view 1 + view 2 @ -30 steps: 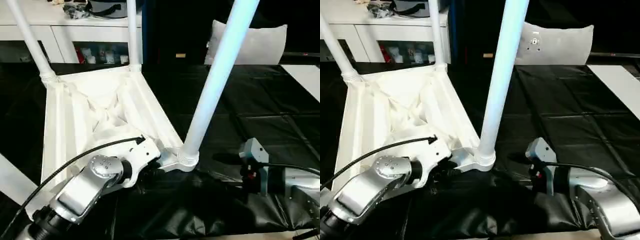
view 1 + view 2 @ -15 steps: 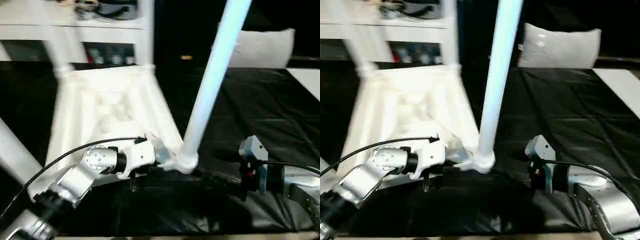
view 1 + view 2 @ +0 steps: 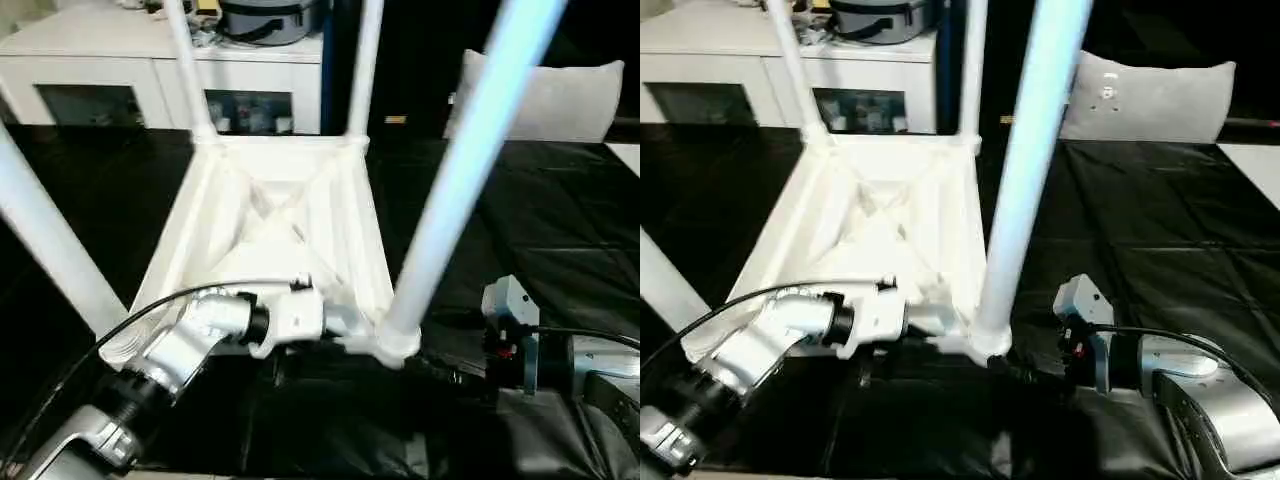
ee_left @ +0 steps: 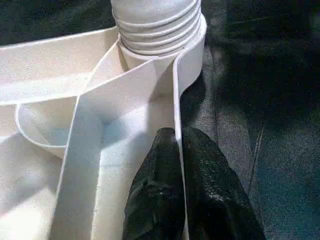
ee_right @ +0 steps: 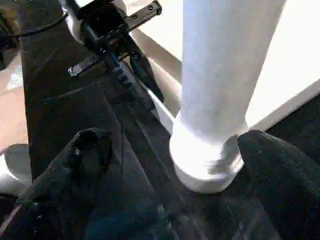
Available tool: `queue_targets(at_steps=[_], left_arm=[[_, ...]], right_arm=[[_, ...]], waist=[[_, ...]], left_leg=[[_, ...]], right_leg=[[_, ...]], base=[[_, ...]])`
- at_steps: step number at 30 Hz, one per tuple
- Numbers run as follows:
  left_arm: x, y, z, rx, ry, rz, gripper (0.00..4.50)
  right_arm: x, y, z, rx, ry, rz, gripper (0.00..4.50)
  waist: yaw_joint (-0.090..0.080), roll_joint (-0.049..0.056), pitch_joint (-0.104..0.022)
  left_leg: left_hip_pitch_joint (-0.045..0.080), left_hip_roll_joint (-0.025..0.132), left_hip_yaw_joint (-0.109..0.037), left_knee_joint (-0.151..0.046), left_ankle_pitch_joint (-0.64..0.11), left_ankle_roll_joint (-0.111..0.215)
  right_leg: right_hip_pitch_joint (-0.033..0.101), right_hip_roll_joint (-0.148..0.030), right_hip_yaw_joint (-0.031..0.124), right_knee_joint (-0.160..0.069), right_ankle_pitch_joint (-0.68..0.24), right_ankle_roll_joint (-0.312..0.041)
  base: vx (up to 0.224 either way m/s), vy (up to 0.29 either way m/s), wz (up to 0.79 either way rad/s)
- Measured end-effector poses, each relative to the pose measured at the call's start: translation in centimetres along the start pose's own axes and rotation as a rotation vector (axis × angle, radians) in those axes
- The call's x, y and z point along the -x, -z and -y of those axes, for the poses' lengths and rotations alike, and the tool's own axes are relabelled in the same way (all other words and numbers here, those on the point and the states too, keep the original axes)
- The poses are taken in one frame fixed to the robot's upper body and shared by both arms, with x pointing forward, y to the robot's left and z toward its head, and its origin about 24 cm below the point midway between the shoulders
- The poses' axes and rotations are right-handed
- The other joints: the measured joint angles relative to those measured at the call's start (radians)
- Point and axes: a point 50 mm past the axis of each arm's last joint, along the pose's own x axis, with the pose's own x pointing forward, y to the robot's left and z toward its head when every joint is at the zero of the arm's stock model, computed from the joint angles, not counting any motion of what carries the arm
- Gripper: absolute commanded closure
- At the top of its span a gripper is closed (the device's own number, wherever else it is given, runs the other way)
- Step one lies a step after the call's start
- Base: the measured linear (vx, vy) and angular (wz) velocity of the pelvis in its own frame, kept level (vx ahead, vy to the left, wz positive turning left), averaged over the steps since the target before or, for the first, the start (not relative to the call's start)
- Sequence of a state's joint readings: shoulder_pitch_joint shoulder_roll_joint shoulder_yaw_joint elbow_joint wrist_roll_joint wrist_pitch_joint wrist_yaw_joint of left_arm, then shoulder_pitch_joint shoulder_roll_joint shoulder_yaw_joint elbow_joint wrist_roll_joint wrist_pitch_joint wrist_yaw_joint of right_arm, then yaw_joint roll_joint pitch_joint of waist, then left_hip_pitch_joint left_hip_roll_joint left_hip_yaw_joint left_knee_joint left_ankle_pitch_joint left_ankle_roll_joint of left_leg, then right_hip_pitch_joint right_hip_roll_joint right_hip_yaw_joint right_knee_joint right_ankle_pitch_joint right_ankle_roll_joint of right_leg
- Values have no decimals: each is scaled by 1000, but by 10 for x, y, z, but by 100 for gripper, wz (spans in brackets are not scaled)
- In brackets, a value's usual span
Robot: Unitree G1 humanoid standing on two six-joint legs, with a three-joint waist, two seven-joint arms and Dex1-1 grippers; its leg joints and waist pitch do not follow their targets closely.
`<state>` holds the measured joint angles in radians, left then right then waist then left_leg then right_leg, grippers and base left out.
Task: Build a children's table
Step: Rotate leg to tighten
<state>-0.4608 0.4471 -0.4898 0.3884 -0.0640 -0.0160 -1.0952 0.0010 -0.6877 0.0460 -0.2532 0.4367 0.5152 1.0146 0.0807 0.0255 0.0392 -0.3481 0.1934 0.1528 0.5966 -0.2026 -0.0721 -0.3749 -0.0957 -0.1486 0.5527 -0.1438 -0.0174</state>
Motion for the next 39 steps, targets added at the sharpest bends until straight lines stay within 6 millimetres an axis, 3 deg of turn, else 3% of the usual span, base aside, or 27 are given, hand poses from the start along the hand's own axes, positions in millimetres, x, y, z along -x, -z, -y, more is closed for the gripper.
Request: queue_targets(at_steps=[4, 10, 12, 17, 25, 33, 39], left_arm=[[10, 4, -2, 49, 12, -4, 445], [12, 5, -4, 41, 7, -6, 449], [13, 5, -4, 47, 16, -7, 449], [13, 4, -6, 16, 22, -20, 450], [16, 1, -12, -106, 8, -80, 450], [17, 0, -12, -145, 13, -93, 450], [18, 1, -12, -129, 10, -94, 450]], right_arm=[[-3, -2, 6, 8, -9, 5, 0], [-20, -13, 26, 60, 16, 59, 16], [-23, -15, 29, 51, -20, 64, 16], [-32, -12, 35, 10, -105, 58, 64], [-51, -18, 51, 25, -158, 56, 141], [-63, -16, 53, 24, -214, 61, 221], [-65, -17, 54, 23, -225, 63, 244]], waist=[[-28, -1, 1], [-41, -4, 2], [-42, -4, 2], [-39, -5, 2], [-21, -12, 3], [-19, -15, 3], [-19, -16, 4]], left_leg=[[-1, 0, 0, 0, 0, 0], [-1, 0, -1, 1, 0, 0], [-1, 0, -2, 1, 0, 0], [-2, 0, -2, 1, 0, 0], [-2, 1, -1, 1, 1, -1], [-2, 1, 1, 1, 1, -1], [-1, 1, 4, 1, 1, -1]], right_leg=[[-3, 0, -1, 0, 0, 0], [-7, 0, -2, 0, 0, 0], [-7, 0, -2, 0, 0, 0], [-7, 0, -1, 2, 0, 0], [-7, 0, 1, 8, 0, -1], [-8, 0, 3, 8, 0, -1], [-8, 1, 8, 10, 0, -1]], base=[[0, 0, 0], [0, 0, 0], [0, 0, 0], [0, 0, 0], [0, 0, 0], [0, 0, 0], [0, 0, 0]])
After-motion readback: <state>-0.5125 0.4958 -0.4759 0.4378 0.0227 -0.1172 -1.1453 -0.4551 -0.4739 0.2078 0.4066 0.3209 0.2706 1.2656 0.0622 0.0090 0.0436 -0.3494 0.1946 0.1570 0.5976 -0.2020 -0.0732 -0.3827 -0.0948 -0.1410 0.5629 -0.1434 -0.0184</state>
